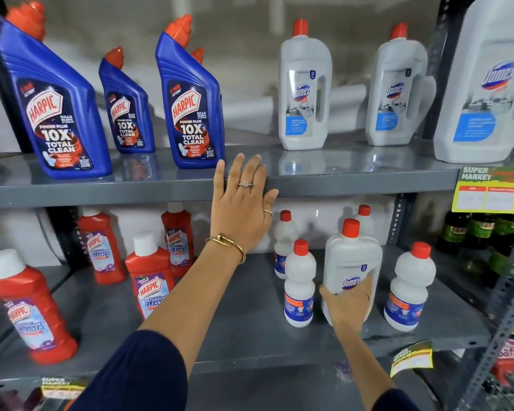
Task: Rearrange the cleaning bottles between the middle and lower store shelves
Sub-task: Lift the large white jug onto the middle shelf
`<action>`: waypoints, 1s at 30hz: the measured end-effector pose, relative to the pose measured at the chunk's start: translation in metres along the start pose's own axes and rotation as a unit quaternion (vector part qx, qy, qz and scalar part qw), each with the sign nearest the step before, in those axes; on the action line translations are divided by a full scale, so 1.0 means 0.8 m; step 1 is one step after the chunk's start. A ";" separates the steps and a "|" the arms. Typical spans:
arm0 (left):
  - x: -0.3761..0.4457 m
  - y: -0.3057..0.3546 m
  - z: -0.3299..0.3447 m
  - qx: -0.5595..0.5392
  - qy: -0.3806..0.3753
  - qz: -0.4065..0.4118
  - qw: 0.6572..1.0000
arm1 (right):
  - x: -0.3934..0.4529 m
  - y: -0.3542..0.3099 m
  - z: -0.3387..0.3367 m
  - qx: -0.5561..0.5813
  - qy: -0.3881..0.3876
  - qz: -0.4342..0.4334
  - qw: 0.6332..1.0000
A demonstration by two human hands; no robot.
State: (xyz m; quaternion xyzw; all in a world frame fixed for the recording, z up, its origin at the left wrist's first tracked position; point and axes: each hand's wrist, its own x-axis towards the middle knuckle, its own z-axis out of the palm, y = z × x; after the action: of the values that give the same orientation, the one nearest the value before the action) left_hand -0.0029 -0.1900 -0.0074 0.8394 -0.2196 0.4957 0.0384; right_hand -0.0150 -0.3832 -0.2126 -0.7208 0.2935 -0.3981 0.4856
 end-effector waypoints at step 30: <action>0.001 0.007 -0.028 0.000 -0.096 -0.024 0.995 | -0.048 -0.265 -0.198 0.112 0.055 -0.226 0.966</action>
State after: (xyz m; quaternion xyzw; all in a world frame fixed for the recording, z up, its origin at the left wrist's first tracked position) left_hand -0.0232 -0.1887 0.0034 0.8879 -0.2023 0.4122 0.0288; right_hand -0.1634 -0.3502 0.0079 -0.6865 0.1028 -0.5666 0.4439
